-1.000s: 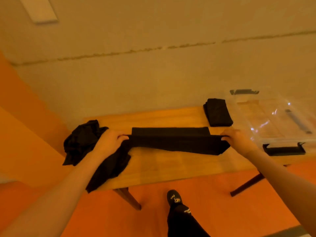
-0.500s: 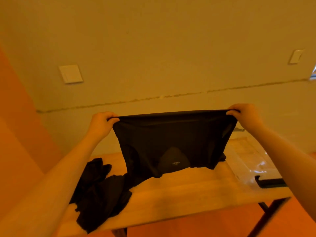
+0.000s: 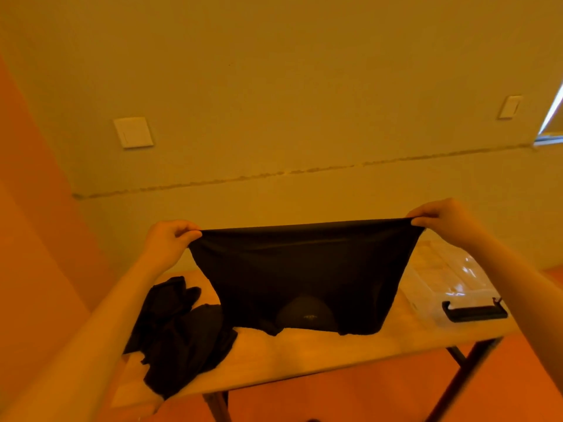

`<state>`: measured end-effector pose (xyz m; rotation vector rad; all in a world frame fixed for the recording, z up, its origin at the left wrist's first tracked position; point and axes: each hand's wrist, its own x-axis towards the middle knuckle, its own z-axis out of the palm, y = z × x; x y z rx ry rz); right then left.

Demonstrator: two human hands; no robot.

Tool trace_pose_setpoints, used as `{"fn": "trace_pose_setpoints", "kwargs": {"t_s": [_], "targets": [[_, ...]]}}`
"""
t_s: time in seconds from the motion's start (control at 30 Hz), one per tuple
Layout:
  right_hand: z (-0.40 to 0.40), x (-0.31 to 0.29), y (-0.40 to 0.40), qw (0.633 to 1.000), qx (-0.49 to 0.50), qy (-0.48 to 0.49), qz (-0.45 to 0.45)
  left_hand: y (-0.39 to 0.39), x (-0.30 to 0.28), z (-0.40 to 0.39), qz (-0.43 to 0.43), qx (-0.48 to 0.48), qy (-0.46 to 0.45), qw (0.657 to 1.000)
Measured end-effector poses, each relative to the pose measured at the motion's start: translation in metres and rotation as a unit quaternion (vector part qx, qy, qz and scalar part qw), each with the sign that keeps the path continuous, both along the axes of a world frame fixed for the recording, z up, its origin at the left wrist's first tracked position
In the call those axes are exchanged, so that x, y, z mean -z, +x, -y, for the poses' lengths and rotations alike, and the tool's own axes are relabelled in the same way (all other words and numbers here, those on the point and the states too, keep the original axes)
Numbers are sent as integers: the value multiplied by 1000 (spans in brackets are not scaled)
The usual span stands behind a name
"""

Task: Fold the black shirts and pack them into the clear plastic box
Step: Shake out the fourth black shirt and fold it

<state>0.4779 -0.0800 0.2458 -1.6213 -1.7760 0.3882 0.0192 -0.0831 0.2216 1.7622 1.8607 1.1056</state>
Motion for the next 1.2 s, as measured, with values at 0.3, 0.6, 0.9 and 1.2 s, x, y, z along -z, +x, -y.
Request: {"fn": "trace_pose_setpoints", "kwargs": {"t_s": [0.3,0.6,0.9,1.2], "targets": [[7,29,13,994,-14,-103,-29,-14,39,22,36,46,-116,992],[-153,135,-4,960,-53,-261,85,-10,139,-108,-1,30,-276,961],[-355,260,-48,886,-96,-382,245,-11,265,-274,-27,-41,-343,938],[-407,308,-69,927,18,-287,243,14,314,-306,-199,-115,-165,959]]}}
